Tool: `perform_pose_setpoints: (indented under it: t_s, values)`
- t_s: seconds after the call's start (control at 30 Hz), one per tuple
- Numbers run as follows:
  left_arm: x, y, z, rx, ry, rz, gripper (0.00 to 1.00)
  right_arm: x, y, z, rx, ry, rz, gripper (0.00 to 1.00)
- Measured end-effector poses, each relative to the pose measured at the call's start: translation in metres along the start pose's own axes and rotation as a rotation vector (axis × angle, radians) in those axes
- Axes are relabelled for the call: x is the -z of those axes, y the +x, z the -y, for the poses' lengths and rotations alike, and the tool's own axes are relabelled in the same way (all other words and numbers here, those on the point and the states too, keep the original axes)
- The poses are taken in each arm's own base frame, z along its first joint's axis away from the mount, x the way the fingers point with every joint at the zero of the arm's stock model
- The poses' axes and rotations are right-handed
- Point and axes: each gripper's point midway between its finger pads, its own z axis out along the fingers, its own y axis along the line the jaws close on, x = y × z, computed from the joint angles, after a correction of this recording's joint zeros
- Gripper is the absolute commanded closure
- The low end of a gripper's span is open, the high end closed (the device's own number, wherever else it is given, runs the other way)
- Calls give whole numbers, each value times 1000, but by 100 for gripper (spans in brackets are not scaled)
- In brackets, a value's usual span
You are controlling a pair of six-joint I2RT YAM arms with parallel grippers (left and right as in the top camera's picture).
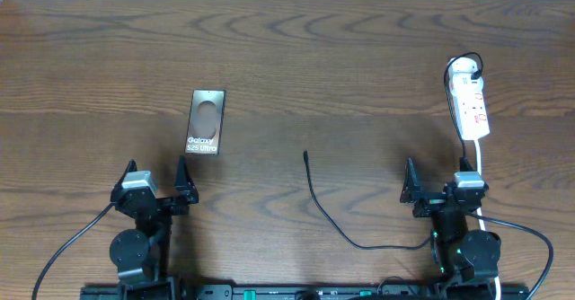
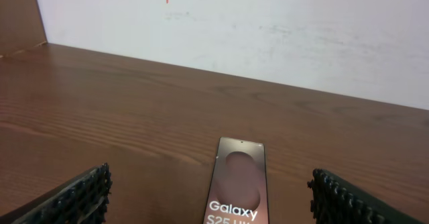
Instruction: Plug charger to phone and switch on socket
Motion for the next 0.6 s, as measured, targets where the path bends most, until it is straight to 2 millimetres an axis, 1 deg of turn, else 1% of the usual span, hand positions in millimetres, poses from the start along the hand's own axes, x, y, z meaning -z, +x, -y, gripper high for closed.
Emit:
perform_pose_setpoints:
  t_s: [0.6]
  values:
    - [1,-4,1,9,1,-1,7,0,0,0,0,0,0,1]
